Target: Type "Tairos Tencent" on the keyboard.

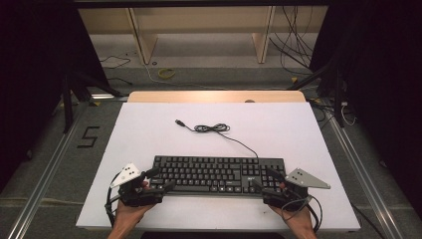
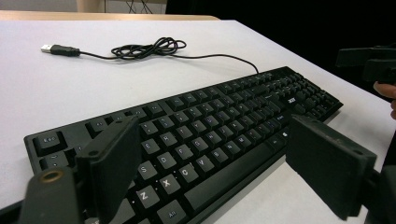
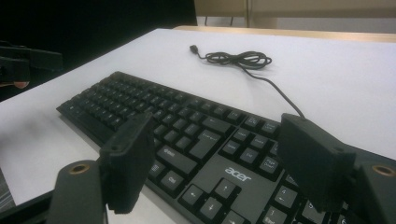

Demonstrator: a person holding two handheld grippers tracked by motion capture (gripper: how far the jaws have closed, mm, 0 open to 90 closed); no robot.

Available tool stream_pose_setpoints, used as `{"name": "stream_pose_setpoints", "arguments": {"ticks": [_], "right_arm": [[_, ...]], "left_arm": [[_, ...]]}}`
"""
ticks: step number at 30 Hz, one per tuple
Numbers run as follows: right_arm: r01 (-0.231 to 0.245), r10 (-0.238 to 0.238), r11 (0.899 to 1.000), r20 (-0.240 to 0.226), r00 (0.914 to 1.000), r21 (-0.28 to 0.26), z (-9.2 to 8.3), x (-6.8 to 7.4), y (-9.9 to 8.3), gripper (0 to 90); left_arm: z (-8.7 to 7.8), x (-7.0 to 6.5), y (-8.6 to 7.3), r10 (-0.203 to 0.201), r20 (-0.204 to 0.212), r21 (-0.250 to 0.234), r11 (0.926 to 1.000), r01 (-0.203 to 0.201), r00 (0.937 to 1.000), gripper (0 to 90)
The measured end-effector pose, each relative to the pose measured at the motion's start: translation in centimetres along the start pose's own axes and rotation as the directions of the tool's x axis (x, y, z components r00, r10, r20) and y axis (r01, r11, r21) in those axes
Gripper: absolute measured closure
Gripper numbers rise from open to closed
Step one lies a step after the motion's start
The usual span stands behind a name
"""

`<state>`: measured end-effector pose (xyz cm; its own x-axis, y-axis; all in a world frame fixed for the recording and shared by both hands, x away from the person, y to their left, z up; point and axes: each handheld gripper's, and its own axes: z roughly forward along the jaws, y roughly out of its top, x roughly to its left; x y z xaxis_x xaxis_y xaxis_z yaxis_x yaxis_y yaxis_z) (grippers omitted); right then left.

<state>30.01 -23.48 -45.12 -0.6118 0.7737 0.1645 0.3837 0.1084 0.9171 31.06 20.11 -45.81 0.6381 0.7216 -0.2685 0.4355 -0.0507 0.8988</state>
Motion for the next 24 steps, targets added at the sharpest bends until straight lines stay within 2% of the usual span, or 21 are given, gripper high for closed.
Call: {"name": "stream_pose_setpoints", "arguments": {"ticks": [8,12,17,21,24], "right_arm": [[-0.006,0.006,1.0,-0.005,1.0,-0.001,0.1,0.1,0.2,28.8],[-0.01,0.01,1.0,-0.021,0.9997,0.003,0.8,0.5,0.6,28.8],[-0.01,0.011,1.0,-0.04,0.9991,0.019,1.7,0.8,1.2,28.9],[0.008,-0.005,0.999,-0.065,0.9979,0.044,3.2,1.4,2.0,29.1],[0.023,-0.017,0.998,-0.085,0.9962,0.061,4.4,1.9,2.5,29.3]], "left_arm": [[-0.2,0.1,0.1,-0.008,-0.005,-0.002,1.0,0.008,1.0,18.0],[-0.2,0.2,0.1,-0.01,-0.013,0.003,0.9999,0.01,0.9999,18.1],[-0.2,0.4,0.1,-0.024,-0.024,0.018,0.9995,0.024,0.9994,18.2],[-0.4,0.7,0.2,-0.04,-0.043,0.02,0.9989,0.041,0.9983,19.6],[-0.4,0.9,0.2,-0.054,-0.061,0.042,0.9975,0.057,0.9967,19.6]]}}
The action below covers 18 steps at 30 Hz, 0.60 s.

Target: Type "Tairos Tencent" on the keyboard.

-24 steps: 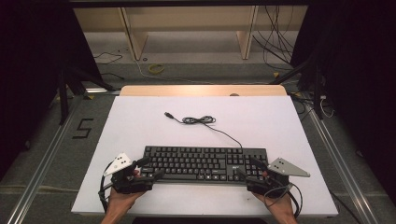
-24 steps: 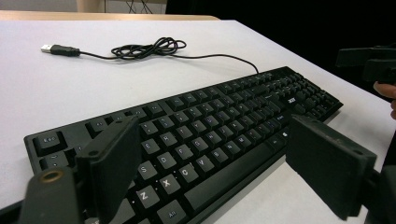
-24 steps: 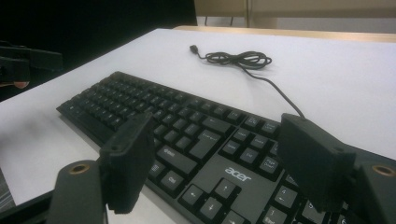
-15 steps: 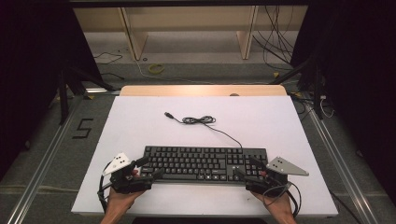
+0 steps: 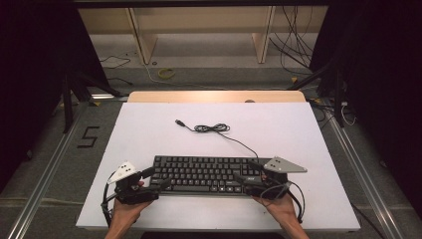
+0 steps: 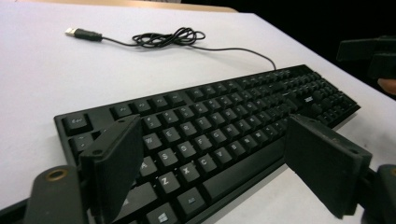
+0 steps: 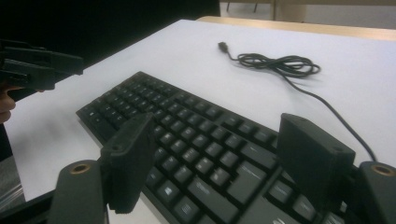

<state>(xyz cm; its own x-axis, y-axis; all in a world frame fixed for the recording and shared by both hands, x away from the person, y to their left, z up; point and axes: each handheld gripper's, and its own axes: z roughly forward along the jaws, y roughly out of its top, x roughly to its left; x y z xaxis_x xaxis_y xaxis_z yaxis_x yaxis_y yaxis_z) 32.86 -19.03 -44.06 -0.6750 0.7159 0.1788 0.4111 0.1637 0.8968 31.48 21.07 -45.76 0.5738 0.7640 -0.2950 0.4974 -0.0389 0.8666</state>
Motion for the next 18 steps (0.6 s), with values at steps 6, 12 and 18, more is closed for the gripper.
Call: {"name": "stream_pose_setpoints", "arguments": {"ticks": [6,12,18], "right_arm": [[0.03,-0.028,0.998,-0.044,0.9987,0.046,2.7,1.3,1.2,34.2],[0.063,-0.057,0.995,-0.072,0.9958,0.082,5.2,2.5,2.0,41.9],[0.078,-0.066,0.989,-0.09,0.9937,0.129,7.1,3.2,2.5,50.6]], "left_arm": [[0.0,0.3,-0.1,-0.001,-0.031,0.028,0.9996,0.002,0.9995,24.6],[-0.2,0.9,-0.2,-0.007,-0.042,0.047,0.9989,0.008,0.9991,37.3],[-0.2,1.2,-0.3,-0.005,-0.051,0.071,0.9975,0.009,0.9987,51.0]]}}
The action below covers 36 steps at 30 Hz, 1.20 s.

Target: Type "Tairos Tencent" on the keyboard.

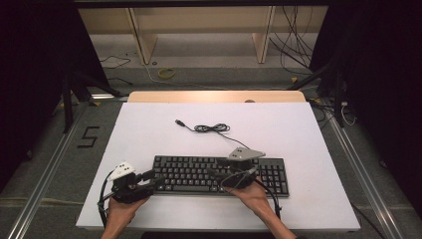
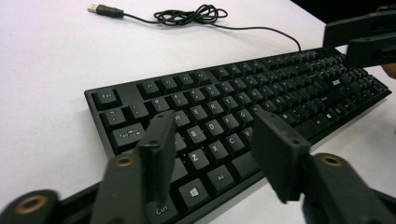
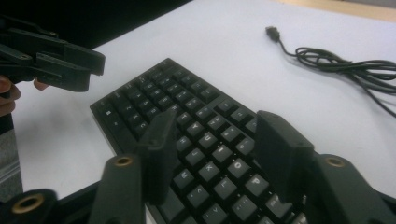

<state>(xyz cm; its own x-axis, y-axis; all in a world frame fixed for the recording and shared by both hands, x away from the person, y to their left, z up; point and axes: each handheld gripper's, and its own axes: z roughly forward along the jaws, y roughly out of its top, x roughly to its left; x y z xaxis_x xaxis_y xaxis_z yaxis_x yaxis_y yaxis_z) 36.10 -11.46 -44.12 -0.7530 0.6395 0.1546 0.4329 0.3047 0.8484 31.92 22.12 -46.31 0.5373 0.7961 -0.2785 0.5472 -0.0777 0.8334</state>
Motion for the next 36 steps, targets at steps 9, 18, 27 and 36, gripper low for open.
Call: {"name": "stream_pose_setpoints", "arguments": {"ticks": [9,18,27,36], "right_arm": [[0.013,-0.011,0.998,-0.024,0.9996,0.067,3.0,0.7,1.1,70.3],[0.015,-0.011,0.993,-0.036,0.9993,0.115,5.7,1.3,1.7,86.0],[0.013,-0.008,0.987,-0.033,0.9994,0.162,8.1,1.7,1.7,90.0],[0.018,-0.013,0.981,-0.023,0.9996,0.194,9.7,2.2,1.8,90.0]], "left_arm": [[0.2,0.2,-0.2,0.02,-0.027,0.036,0.9992,-0.019,0.9994,72.9],[0.7,0.5,-0.4,0.031,-0.038,0.084,0.9961,-0.027,0.9988,87.9],[1.0,0.6,-0.5,0.035,-0.042,0.107,0.9938,-0.03,0.9985,89.0],[1.1,0.9,-0.5,0.029,-0.056,0.119,0.9927,-0.022,0.998,89.0]]}}
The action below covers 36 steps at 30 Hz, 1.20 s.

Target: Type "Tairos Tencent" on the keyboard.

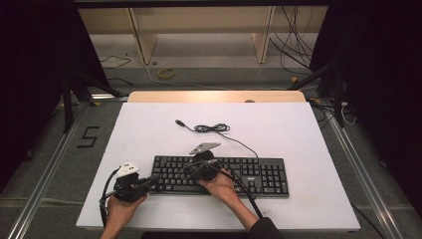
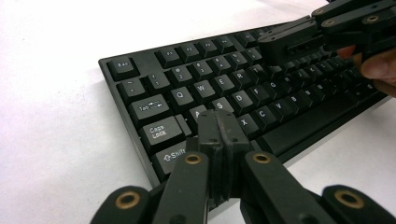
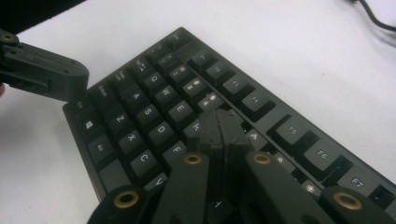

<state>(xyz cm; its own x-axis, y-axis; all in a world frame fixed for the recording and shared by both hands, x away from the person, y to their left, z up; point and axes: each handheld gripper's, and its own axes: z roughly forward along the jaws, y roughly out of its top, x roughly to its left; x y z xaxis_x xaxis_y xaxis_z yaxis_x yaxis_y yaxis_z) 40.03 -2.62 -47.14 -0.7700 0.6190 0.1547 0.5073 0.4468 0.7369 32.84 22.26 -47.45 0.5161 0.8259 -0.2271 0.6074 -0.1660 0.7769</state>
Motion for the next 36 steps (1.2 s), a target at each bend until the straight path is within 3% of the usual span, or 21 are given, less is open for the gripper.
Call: {"name": "stream_pose_setpoints", "arguments": {"ticks": [36], "right_arm": [[-0.004,0.004,1.0,0.014,0.9999,0.021,0.9,0.0,0.0,90.0]], "left_arm": [[1.2,0.6,0.0,-0.012,-0.033,0.072,0.9973,0.014,0.9994,89.0]]}}
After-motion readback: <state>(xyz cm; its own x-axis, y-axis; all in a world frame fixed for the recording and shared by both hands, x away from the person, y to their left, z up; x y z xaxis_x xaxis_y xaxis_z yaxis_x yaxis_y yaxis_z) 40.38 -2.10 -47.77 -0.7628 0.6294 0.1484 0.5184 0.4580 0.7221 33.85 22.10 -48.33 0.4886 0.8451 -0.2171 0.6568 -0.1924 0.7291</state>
